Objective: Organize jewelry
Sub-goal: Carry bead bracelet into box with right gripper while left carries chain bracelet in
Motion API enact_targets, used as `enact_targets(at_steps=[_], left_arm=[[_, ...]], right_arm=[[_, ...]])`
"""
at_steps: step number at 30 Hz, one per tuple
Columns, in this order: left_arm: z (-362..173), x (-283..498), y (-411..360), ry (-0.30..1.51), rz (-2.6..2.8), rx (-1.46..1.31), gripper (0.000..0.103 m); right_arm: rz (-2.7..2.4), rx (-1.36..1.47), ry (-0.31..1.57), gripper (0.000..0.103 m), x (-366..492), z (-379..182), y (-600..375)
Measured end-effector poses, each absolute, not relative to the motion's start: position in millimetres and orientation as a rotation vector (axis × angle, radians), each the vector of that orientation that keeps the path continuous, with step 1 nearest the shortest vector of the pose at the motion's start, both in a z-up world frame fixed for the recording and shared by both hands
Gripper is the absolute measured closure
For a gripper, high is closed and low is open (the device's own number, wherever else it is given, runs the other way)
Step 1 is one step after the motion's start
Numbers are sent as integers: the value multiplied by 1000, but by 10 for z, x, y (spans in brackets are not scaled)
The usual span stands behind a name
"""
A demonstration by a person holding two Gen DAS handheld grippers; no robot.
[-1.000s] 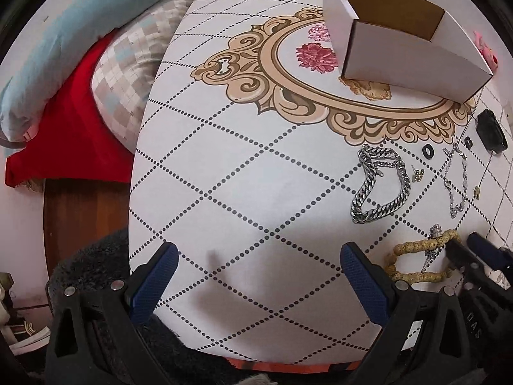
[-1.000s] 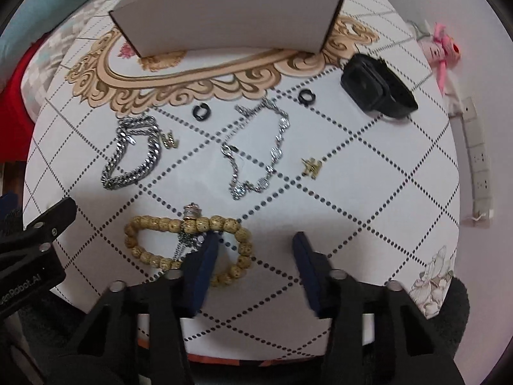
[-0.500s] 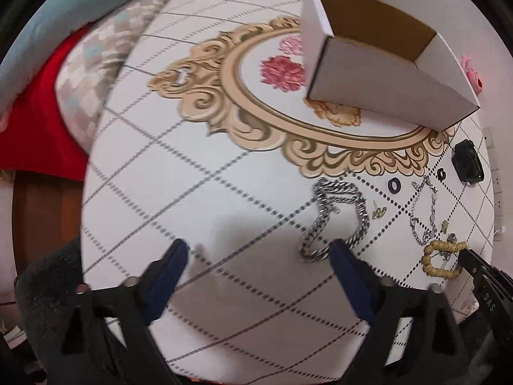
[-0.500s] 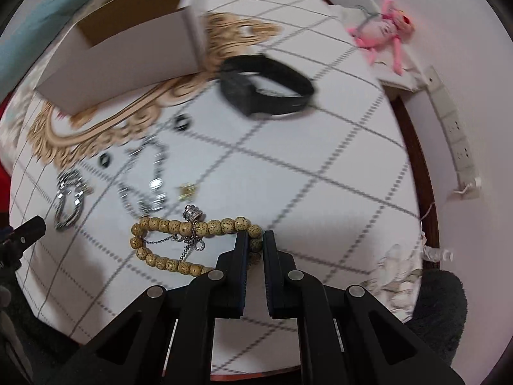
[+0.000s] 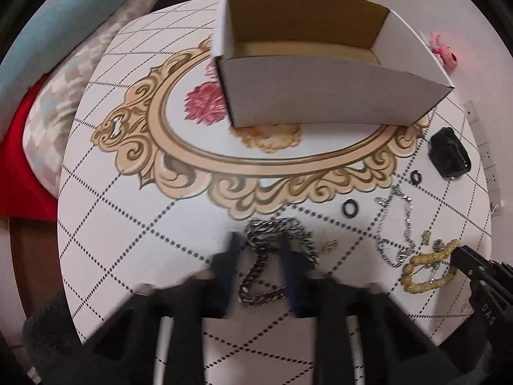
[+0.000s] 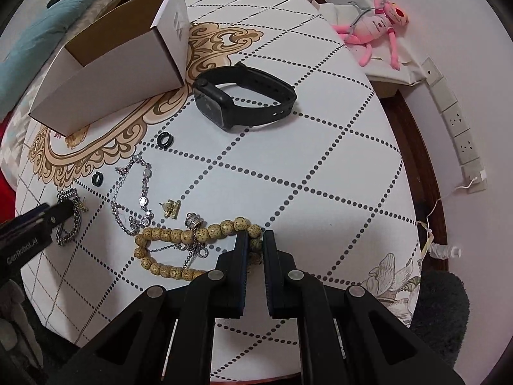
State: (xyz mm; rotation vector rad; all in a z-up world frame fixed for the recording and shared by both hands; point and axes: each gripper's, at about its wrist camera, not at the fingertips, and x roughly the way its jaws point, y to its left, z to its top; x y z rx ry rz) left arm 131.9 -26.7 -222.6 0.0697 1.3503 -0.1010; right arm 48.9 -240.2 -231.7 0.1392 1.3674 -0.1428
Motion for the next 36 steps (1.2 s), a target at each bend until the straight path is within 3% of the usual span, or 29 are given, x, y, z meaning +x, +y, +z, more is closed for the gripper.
enact_targets(at_steps=[6, 16, 36], left_arm=[[-2172, 1307, -355, 1339, -101, 45, 101], [-1606, 836, -152, 1276, -124, -45, 101], [-564, 1527, -208, 1102, -260, -134, 101]], right_arm=[[-122, 165, 1360, 94, 461, -2298, -2413], [15, 329, 1319, 94, 447, -2082, -2526], [270, 329, 1108, 94, 1031, -678, -2126]])
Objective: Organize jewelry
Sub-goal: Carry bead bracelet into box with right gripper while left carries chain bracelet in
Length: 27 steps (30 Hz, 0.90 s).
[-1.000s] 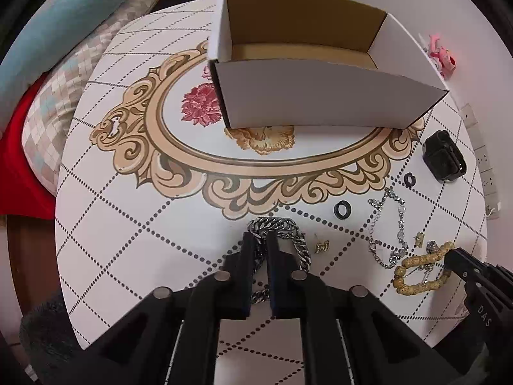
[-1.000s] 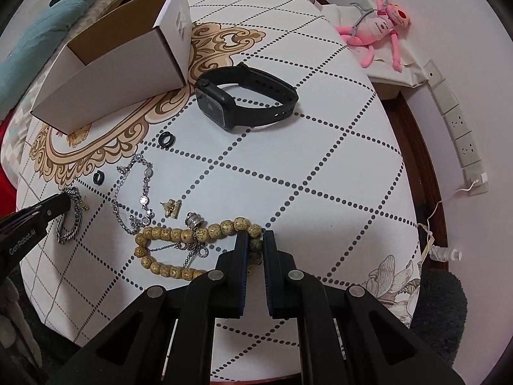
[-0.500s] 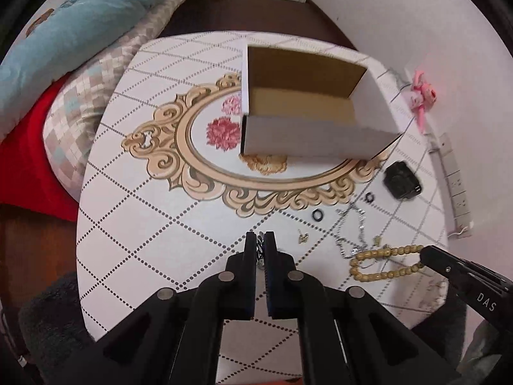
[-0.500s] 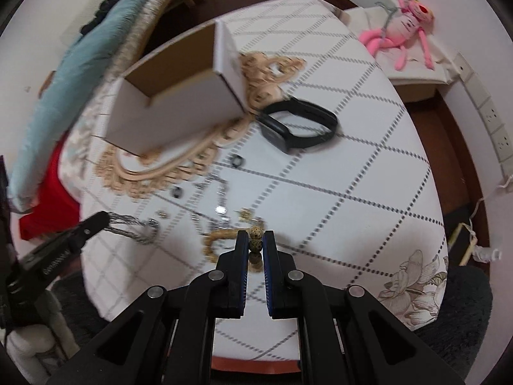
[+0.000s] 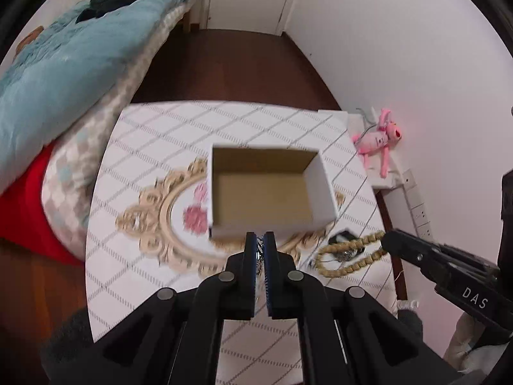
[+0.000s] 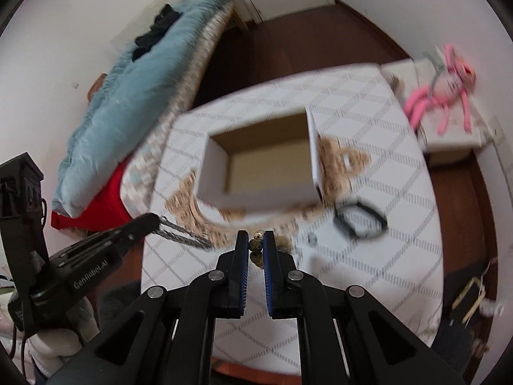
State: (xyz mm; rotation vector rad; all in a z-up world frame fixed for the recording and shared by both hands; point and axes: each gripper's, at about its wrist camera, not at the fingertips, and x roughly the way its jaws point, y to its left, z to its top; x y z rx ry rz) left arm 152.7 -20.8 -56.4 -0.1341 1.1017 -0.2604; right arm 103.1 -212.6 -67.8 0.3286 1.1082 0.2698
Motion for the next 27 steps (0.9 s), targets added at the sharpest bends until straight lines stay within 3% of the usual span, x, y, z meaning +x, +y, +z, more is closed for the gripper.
enact_targets(at_steps=[8, 15, 19, 20, 21, 22, 23, 24, 25, 27], left_arm=[[-675, 2226, -256, 1156, -278, -171, 101], [-938, 2655, -250, 1259, -248, -186, 97], [-1078, 2766, -197, 1302, -190, -159, 95], [-1109, 2757, -173, 1302, -167, -144, 92], [-1126, 2751, -165, 1299, -154, -129, 77], [-1143, 2723, -144, 1288, -140, -118, 65], [-1157, 2689, -118, 1275, -120, -108, 36], [-1167, 2662, -97, 1264, -102, -100, 22], [-1176, 2617, -77, 1243, -80, -86, 22], [-1214, 2555, -75, 1225, -44, -55, 22]], right_arm=[[252, 256, 1089, 94, 1843, -567, -1981], [237, 262, 1163, 94, 2380, -893, -1959], [250, 252, 1304, 93, 2603, -1266, -1918], [230, 224, 1324, 92, 2622, -1346, -1917], [205, 199, 1336, 88, 2626, -1406, -1927], [180, 185, 1341, 72, 2612, -1450, -1949], [174, 184, 1335, 62, 2582, -1472, -1977], [169, 181, 1329, 48, 2557, -1477, -1991], [153, 164, 1315, 41, 2519, -1461, -2002], [113, 117, 1289, 39, 2432, -1452, -2031]])
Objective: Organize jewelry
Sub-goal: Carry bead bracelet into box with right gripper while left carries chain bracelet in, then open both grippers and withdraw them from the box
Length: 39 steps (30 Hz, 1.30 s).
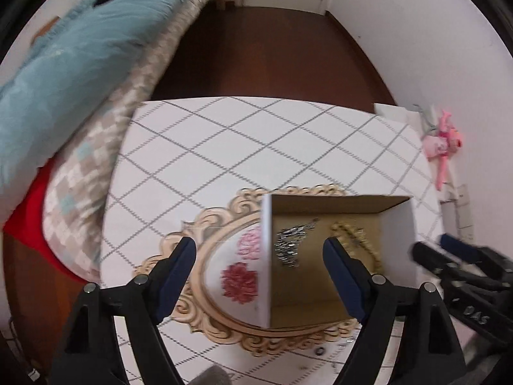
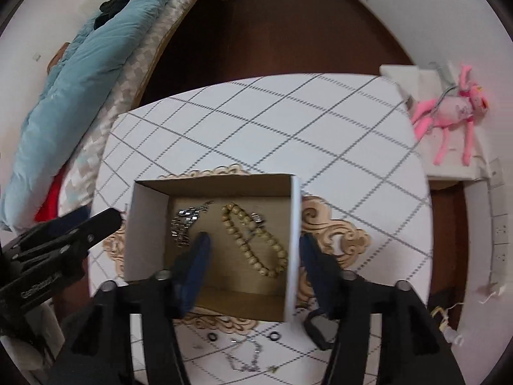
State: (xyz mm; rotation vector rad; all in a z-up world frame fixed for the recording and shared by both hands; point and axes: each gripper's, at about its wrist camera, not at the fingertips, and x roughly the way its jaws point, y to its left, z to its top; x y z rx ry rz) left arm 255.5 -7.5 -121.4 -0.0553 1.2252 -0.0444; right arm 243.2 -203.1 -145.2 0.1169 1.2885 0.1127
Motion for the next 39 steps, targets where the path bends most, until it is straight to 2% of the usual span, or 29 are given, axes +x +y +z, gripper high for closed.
enact_targets(at_steps=[2, 3, 4, 5, 6, 10, 20, 39], left_arm=[[-1274, 2485, -73, 1220, -17, -38, 22], [-1305, 2441, -67, 1213, -11, -33, 20], [-1332, 2407, -70, 1208, -6, -27, 17], [-1368, 2359, -75, 1204, -2, -20, 6], [-1390, 2337, -79, 1201, -1, -18, 1], [-1434, 2212, -103, 1181, 3, -10, 1], [-1264, 1949, -154, 1107, 19, 3, 0], [-475, 1271, -228, 955, -4, -30, 0]], right_arm=[[75, 83, 1271, 34, 2348, -1469, -2051], [53, 60, 1267, 25, 2316, -1476, -2054], [25, 32, 1255, 18, 2266, -1480, -2062], [10, 18, 1243, 15, 2215, -1490, -2068], [-3, -1, 1239, 11, 2163, -1510, -2066], [-17, -39, 1232, 0, 2002, -1582, -2043], [-56, -51, 1157, 0, 1750, -1481, -1993], [-94, 3, 944, 0, 1013, -601, -2122]])
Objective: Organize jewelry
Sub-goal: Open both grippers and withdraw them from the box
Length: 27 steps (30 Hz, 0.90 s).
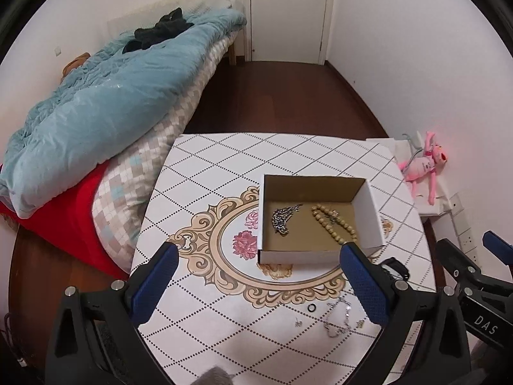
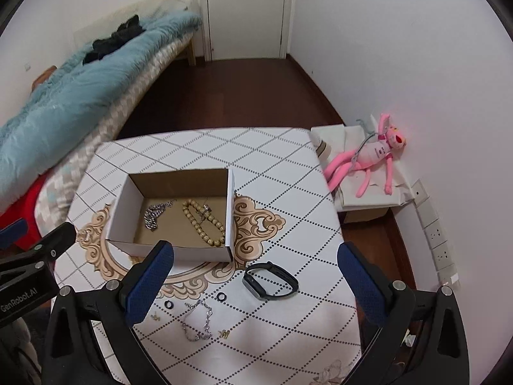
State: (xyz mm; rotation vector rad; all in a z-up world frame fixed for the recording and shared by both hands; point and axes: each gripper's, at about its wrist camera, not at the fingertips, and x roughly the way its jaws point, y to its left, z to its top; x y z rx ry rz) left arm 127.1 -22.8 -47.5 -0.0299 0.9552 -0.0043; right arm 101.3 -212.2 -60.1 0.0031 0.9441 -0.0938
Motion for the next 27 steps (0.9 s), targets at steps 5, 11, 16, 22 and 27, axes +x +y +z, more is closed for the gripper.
enact_targets(at_steps=[5, 11, 16, 22, 27], left_arm=[[-404, 1140, -243, 943, 10, -33, 0], [-775, 1028, -231, 1009, 28, -31, 0], [-1343, 920, -284, 1135, 33, -22, 1], [-1793, 845, -452, 1226, -24, -41, 18], [-1886, 843, -625, 1221, -63, -26, 19]], right_arm=[[-77, 45, 920, 0, 817, -431, -2180], [-100, 71, 989, 0, 688, -667, -2305], [-117, 113, 1075, 1, 592, -1113, -2472], [-119, 156, 1165, 17, 509, -1603, -2599], [-129, 178, 1188, 21, 508, -1783, -2653]])
